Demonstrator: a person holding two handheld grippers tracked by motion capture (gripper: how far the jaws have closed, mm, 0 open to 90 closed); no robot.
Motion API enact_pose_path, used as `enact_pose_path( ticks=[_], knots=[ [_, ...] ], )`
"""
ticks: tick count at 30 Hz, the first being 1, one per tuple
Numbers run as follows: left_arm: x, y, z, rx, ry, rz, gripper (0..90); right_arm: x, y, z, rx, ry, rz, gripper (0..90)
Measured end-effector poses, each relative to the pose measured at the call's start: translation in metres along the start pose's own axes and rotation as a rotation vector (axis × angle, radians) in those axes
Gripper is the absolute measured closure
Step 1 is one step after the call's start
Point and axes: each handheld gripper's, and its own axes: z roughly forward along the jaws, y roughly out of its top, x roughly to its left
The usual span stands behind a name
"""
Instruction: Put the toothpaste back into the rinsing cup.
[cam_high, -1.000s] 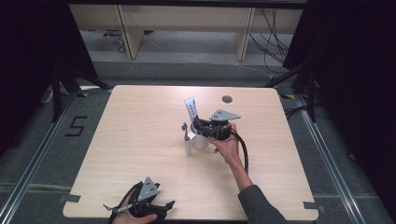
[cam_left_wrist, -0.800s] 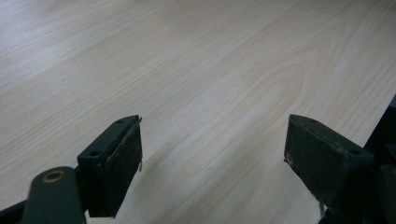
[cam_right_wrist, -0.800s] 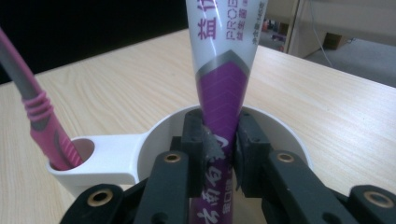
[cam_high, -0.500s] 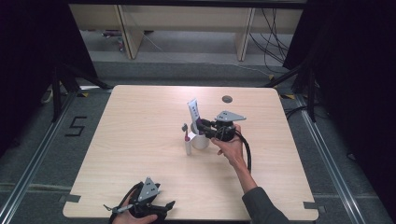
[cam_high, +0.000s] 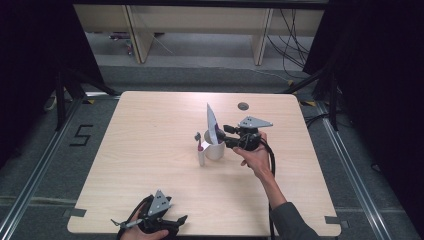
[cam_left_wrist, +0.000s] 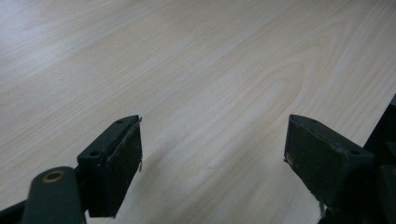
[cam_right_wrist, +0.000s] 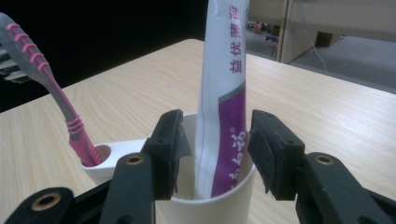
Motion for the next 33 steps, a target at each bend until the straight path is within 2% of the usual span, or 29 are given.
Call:
enact_pose_path(
  ticks=[1, 2, 3, 4, 5, 7, 8, 9, 10, 11, 12, 14, 15, 16, 17, 18, 19, 20, 21, 23, 24, 26, 27, 28, 29, 30, 33],
  knots=[
    [0.0, 0.0, 0.0, -0.001, -0.004, 0.002, 18.9, -0.001, 0.0, -0.002, 0.002, -0.009, -0.01, 54.4],
    [0.0, 0.0, 0.0, -0.001, -0.003, 0.001, 18.9, 0.001, 0.0, -0.004, 0.005, -0.017, 0.018, 54.2],
    [0.0, 0.0, 0.0, -0.001, -0.003, 0.002, 18.9, -0.001, 0.001, -0.004, 0.001, -0.005, -0.002, 54.0],
    [0.0, 0.0, 0.0, -0.002, -0.002, 0.002, 18.9, 0.001, 0.001, -0.007, 0.01, -0.007, 0.027, 54.0],
    [0.0, 0.0, 0.0, -0.002, -0.002, 0.002, 18.9, -0.001, 0.001, -0.008, 0.011, -0.022, -0.005, 53.9],
    [0.0, 0.0, 0.0, -0.001, -0.002, 0.002, 18.9, -0.001, 0.001, -0.009, 0.005, -0.009, 0.009, 53.5],
    [0.0, 0.0, 0.0, -0.001, -0.002, 0.003, 18.9, -0.002, 0.002, -0.01, 0.001, -0.013, -0.019, 53.2],
    [0.0, 0.0, 0.0, -0.001, -0.002, 0.003, 18.9, -0.001, 0.002, -0.011, 0.007, -0.008, 0.0, 52.7],
    [0.0, 0.0, 0.0, -0.001, -0.002, 0.003, 18.9, 0.0, 0.002, -0.012, 0.013, -0.008, 0.001, 52.3],
    [0.001, 0.0, 0.0, -0.001, 0.003, 0.004, 18.9, -0.001, 0.002, -0.013, 0.009, -0.023, -0.022, 52.1],
    [0.001, 0.0, 0.0, -0.002, 0.002, 0.003, 18.9, 0.001, 0.001, -0.016, 0.023, -0.012, 0.004, 51.9],
    [0.001, 0.0, 0.0, -0.009, 0.0, 0.002, 18.9, 0.0, 0.001, -0.017, 0.016, -0.015, -0.012, 51.7],
    [0.001, 0.0, 0.0, -0.01, -0.003, 0.0, 18.9, 0.002, 0.001, -0.018, 0.023, -0.008, 0.006, 51.7],
    [0.001, 0.0, -0.001, -0.002, 0.0, 0.003, 18.9, 0.001, 0.001, -0.02, 0.024, -0.018, -0.015, 51.5],
    [0.001, 0.0, -0.001, -0.003, 0.0, 0.004, 18.9, 0.002, 0.0, -0.021, 0.026, -0.008, 0.003, 51.2],
    [0.001, 0.0, -0.001, -0.002, 0.002, 0.002, 18.9, 0.001, 0.0, -0.023, 0.023, -0.019, -0.024, 50.8],
    [0.001, 0.0, -0.001, -0.002, 0.001, 0.001, 18.9, 0.001, -0.001, -0.023, 0.019, -0.007, -0.022, 50.7],
    [0.001, 0.0, -0.001, -0.003, 0.002, 0.001, 18.9, 0.003, -0.002, -0.026, 0.028, -0.013, 0.008, 50.6],
    [0.001, 0.0, -0.001, -0.003, 0.002, 0.0, 18.9, 0.001, -0.002, -0.027, 0.018, -0.007, -0.02, 50.2],
    [0.001, 0.0, -0.001, -0.005, 0.004, -0.004, 18.9, 0.003, -0.003, -0.032, 0.035, -0.021, 0.01, 49.6],
    [0.001, 0.0, -0.001, -0.004, 0.003, -0.004, 18.9, 0.002, -0.003, -0.033, 0.025, -0.027, -0.022, 49.3],
    [0.001, 0.0, -0.001, -0.006, 0.003, -0.008, 18.9, 0.002, -0.004, -0.036, 0.027, -0.014, -0.015, 49.1],
    [0.001, 0.0, -0.002, -0.005, 0.004, -0.007, 18.9, 0.001, -0.004, -0.037, 0.03, -0.008, -0.029, 48.7],
    [0.001, 0.0, -0.001, -0.014, 0.004, -0.015, 18.9, 0.003, -0.005, -0.04, 0.033, -0.012, -0.005, 48.6],
    [0.002, 0.0, -0.002, 0.0, 0.012, 0.004, 18.9, 0.003, -0.005, -0.043, 0.041, -0.025, -0.001, 48.3],
    [0.003, 0.0, -0.002, -0.003, 0.012, 0.006, 18.9, 0.002, -0.005, -0.044, 0.035, -0.021, -0.021, 47.8],
    [0.002, -0.001, -0.001, -0.011, 0.002, -0.005, 18.9, 0.002, -0.007, -0.049, 0.036, -0.015, -0.005, 45.0]
  ],
)
